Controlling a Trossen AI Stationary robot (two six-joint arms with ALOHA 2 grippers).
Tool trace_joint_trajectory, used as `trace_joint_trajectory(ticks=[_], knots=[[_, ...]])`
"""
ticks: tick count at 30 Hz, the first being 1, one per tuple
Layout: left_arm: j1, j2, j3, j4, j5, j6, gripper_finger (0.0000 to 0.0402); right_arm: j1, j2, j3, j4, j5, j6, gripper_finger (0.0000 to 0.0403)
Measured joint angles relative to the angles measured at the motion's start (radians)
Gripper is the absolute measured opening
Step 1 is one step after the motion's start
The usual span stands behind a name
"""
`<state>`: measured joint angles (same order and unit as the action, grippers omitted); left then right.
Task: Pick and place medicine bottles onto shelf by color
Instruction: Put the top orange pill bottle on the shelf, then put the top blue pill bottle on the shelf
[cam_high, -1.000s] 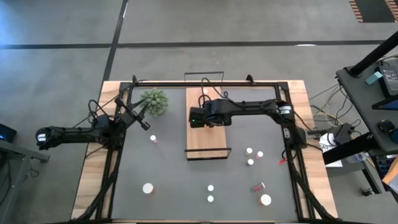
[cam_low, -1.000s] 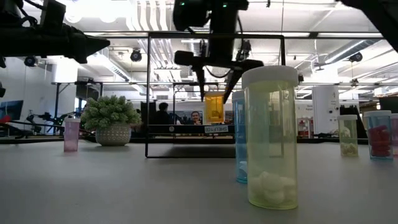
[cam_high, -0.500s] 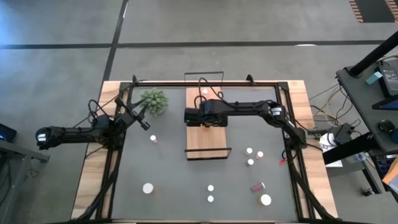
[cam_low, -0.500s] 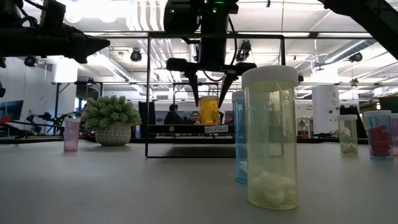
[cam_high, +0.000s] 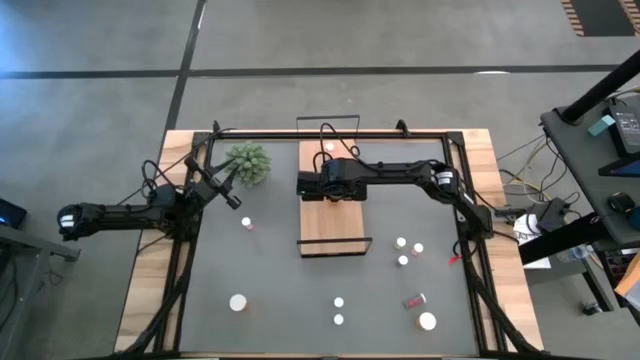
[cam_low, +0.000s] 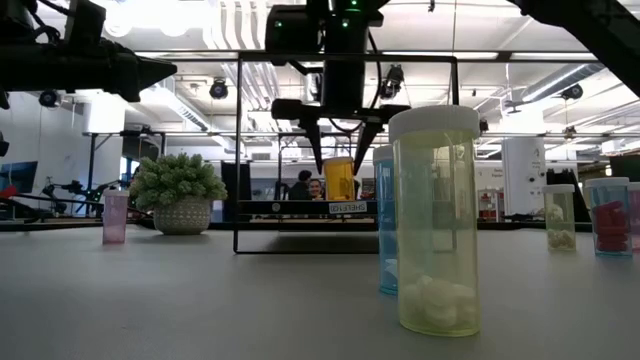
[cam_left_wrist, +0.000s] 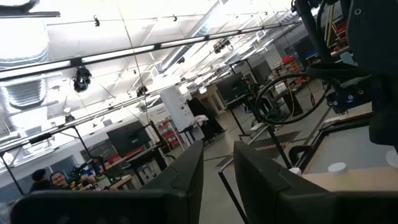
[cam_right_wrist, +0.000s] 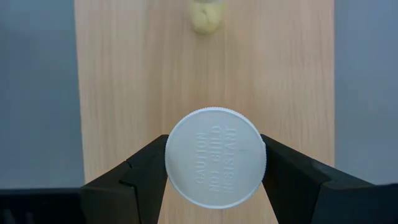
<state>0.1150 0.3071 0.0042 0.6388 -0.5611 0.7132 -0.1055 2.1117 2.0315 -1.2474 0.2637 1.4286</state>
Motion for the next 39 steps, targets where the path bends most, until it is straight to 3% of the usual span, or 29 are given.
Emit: trace_joint_trajectory(ticks=[19, 33, 39], knots=[[0.0, 0.0, 0.0, 0.0, 0.0, 0.0, 0.0072, -0.004, 0.0, 0.002, 0.009, -0.001, 0.011, 0.0221], [0.0, 0.0, 0.0, 0.0, 0.0, 0.0, 0.0072, -0.006, -0.029, 0.01, -0.031, -0.001, 0.012, 0.0366], [0.0, 0.0, 0.0, 0.0, 0.0, 0.0, 0.0072, -0.005, -0.12, 0.01, -0.067, 0.023, 0.012, 0.0381]])
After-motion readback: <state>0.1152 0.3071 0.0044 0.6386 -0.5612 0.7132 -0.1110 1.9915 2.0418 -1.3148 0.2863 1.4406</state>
